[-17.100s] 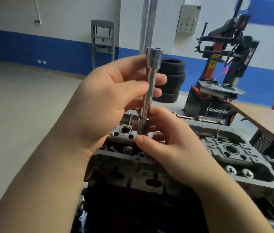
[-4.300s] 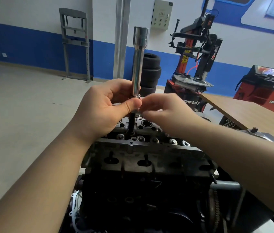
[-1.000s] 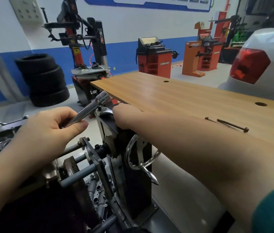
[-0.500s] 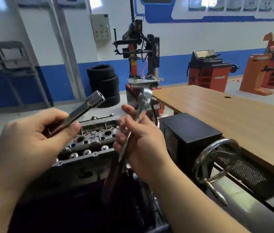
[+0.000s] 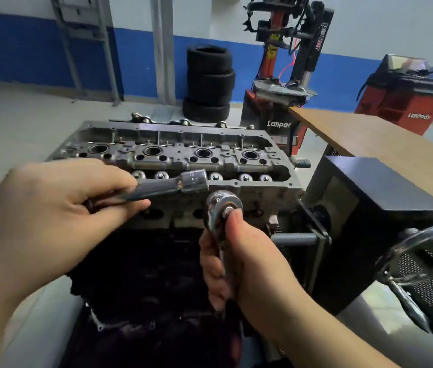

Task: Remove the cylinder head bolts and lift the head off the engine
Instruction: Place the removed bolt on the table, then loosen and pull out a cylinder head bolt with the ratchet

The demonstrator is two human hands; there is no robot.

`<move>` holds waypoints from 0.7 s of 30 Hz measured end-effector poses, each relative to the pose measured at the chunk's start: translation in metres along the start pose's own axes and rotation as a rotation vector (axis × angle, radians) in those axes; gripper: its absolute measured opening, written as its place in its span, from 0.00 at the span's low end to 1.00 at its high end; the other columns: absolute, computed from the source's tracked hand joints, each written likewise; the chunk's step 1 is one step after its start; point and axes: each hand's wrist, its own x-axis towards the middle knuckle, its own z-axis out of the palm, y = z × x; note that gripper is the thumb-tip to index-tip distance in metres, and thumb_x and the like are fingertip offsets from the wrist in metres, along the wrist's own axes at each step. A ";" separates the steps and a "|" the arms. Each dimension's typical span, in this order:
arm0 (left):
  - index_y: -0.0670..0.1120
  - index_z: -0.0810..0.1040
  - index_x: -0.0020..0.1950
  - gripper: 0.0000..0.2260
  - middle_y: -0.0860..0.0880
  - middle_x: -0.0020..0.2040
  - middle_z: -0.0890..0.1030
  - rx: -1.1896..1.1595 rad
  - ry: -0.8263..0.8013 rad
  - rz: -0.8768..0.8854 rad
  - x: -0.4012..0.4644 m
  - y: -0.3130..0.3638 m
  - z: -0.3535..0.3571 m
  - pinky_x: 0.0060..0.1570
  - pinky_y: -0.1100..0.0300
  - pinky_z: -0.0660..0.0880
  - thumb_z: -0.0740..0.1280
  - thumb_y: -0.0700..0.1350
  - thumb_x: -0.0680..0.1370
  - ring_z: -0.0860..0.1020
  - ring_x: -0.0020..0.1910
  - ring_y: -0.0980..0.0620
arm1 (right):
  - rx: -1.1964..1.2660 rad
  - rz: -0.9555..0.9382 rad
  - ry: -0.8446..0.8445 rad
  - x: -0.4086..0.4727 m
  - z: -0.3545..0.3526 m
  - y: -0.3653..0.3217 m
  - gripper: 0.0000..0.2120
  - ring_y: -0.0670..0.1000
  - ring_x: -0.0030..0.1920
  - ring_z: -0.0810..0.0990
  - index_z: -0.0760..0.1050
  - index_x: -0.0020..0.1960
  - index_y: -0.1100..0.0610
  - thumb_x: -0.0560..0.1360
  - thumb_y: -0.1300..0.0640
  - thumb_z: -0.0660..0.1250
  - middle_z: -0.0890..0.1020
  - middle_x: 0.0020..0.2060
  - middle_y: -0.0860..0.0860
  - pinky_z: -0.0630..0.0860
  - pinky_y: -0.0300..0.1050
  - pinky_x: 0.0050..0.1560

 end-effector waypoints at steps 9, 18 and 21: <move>0.53 0.87 0.41 0.06 0.58 0.47 0.83 0.130 0.001 0.122 -0.007 -0.008 0.007 0.40 0.58 0.75 0.73 0.54 0.73 0.80 0.40 0.56 | 0.124 0.090 -0.128 -0.005 0.005 -0.011 0.27 0.46 0.21 0.60 0.67 0.40 0.55 0.75 0.30 0.56 0.63 0.26 0.49 0.61 0.39 0.22; 0.64 0.82 0.63 0.15 0.60 0.49 0.80 0.173 -0.079 0.203 -0.005 -0.014 -0.001 0.45 0.66 0.72 0.69 0.65 0.78 0.81 0.47 0.59 | 0.250 0.090 -0.291 -0.014 0.001 -0.005 0.25 0.46 0.21 0.62 0.73 0.47 0.53 0.75 0.30 0.67 0.66 0.25 0.48 0.64 0.40 0.25; 0.66 0.81 0.64 0.15 0.59 0.46 0.80 0.189 -0.072 0.217 -0.006 -0.016 -0.001 0.43 0.61 0.73 0.68 0.66 0.79 0.81 0.46 0.56 | 0.283 0.063 -0.304 -0.014 -0.001 -0.005 0.24 0.48 0.21 0.59 0.76 0.48 0.54 0.78 0.32 0.64 0.66 0.26 0.48 0.65 0.40 0.25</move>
